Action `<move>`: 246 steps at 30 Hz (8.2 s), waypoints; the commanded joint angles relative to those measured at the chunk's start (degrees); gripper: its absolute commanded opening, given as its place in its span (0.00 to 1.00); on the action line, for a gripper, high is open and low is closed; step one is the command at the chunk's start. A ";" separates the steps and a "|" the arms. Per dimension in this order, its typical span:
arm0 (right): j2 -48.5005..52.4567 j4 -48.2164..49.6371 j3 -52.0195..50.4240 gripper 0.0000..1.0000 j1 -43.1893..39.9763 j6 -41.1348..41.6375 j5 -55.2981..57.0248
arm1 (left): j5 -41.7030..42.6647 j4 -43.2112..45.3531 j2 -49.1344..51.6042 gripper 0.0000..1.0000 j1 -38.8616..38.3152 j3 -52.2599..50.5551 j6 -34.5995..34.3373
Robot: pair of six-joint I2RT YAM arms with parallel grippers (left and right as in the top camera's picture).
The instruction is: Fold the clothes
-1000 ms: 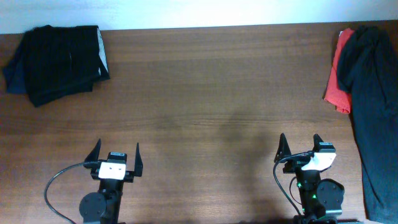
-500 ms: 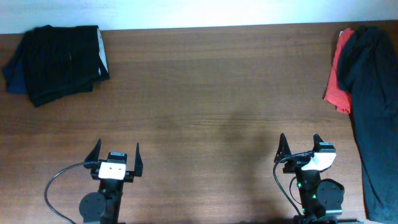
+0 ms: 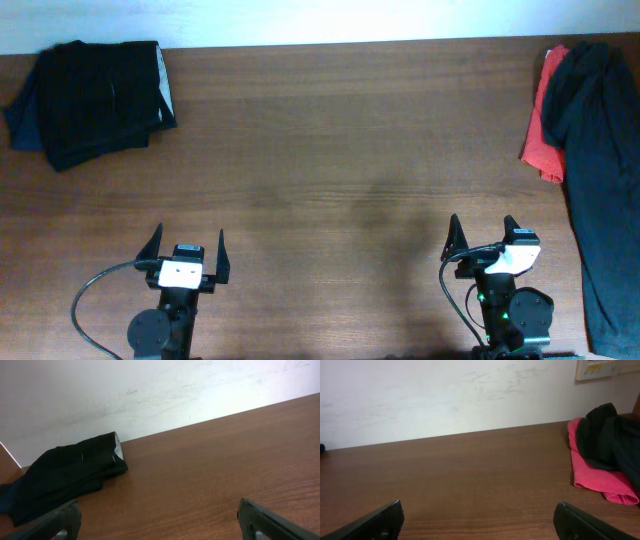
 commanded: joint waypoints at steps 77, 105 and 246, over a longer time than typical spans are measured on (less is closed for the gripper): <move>118.62 -20.00 94.64 0.89 -27.02 -12.17 5.03 | -0.39 -0.28 -0.33 0.99 0.31 -0.24 -0.13; 106.20 -19.52 96.98 0.04 -24.50 -3.63 -4.28 | -0.39 -0.28 -0.33 0.99 0.31 -0.24 -0.11; 85.18 -46.80 42.47 0.65 20.24 27.89 -12.07 | 17.66 -46.38 83.06 0.99 7.30 68.74 -1.44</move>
